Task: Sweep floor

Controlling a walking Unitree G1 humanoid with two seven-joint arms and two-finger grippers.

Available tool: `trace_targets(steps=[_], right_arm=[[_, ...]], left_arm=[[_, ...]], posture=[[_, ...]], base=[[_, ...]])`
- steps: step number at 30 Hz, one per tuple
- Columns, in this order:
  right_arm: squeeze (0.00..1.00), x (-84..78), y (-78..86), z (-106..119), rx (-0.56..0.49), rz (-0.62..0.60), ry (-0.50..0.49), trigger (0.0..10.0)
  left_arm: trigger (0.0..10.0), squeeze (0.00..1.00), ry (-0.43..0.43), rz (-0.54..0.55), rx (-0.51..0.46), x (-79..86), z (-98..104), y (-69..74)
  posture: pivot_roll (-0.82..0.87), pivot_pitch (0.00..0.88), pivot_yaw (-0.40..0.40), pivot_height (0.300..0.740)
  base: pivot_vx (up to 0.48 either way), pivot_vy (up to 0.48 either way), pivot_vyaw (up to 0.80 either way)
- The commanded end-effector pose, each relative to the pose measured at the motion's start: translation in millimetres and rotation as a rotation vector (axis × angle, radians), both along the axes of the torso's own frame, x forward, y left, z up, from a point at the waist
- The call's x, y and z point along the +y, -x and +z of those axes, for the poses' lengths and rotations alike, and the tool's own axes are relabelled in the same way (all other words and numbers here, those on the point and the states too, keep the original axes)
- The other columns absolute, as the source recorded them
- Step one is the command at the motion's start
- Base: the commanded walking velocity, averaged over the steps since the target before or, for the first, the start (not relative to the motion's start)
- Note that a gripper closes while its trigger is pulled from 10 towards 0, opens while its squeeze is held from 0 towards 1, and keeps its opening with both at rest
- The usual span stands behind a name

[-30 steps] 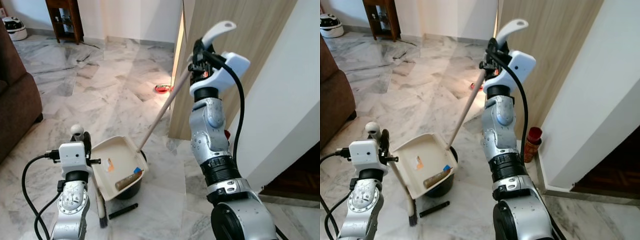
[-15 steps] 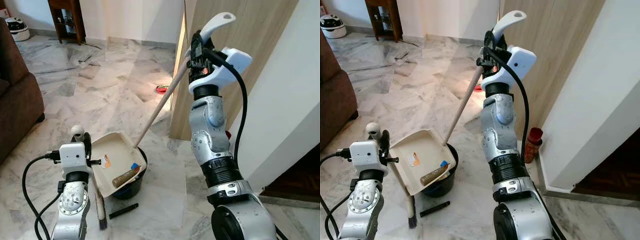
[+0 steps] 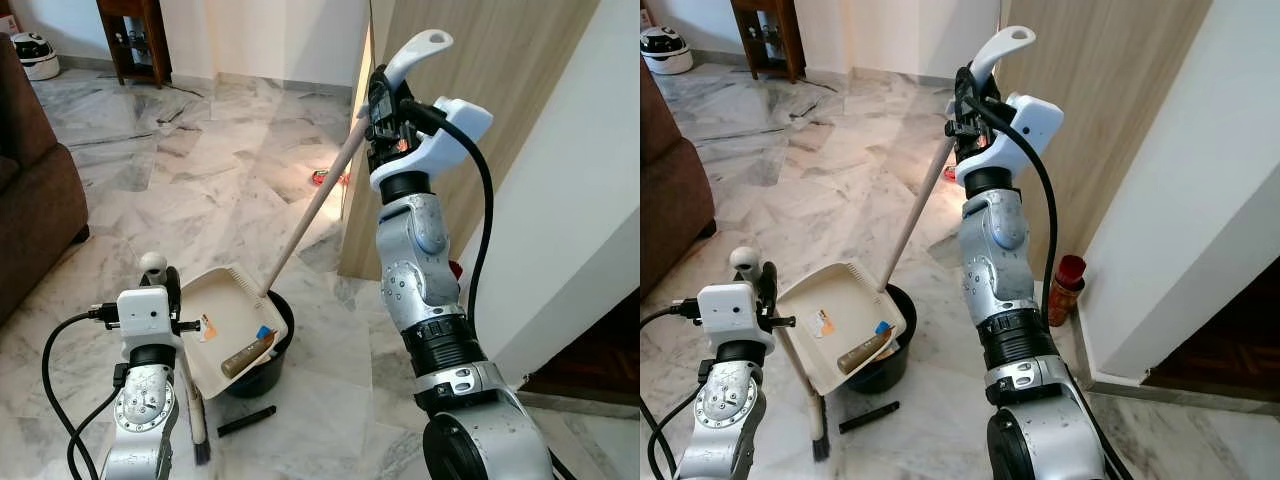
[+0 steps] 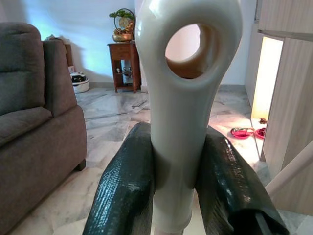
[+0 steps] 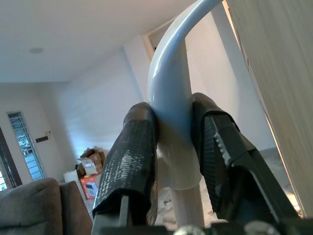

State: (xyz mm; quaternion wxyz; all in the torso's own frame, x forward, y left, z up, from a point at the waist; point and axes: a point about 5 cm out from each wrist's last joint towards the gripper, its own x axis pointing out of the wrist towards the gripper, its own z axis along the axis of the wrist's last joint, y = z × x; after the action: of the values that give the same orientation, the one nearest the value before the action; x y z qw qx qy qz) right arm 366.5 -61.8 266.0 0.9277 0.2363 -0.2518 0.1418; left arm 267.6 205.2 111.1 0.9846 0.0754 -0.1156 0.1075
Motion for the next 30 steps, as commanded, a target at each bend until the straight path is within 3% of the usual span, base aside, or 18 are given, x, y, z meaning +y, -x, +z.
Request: trace_targets(steps=[1,25,30], right_arm=[[0.00,14.2,10.0,3.3,-0.013,0.051,-0.115,10.0],[0.00,14.4,10.1,3.7,-0.012,0.065,-0.111,10.0],[0.00,14.4,10.1,3.6,-0.011,0.068,-0.110,10.0]], left_arm=[[10.0,0.00,0.001,-0.013,-0.056,-3.3,10.6,-1.4],[10.0,0.00,-0.002,-0.006,-0.062,-1.9,11.9,-1.7],[10.0,0.00,0.000,-0.006,-0.070,-1.9,12.6,-1.7]], posture=[[0.12,0.000,-0.091,0.740],[0.12,0.000,-0.092,0.740],[0.12,0.000,-0.092,0.740]], base=[[0.292,0.000,0.00],[0.345,0.225,0.00],[0.144,0.000,0.00]])
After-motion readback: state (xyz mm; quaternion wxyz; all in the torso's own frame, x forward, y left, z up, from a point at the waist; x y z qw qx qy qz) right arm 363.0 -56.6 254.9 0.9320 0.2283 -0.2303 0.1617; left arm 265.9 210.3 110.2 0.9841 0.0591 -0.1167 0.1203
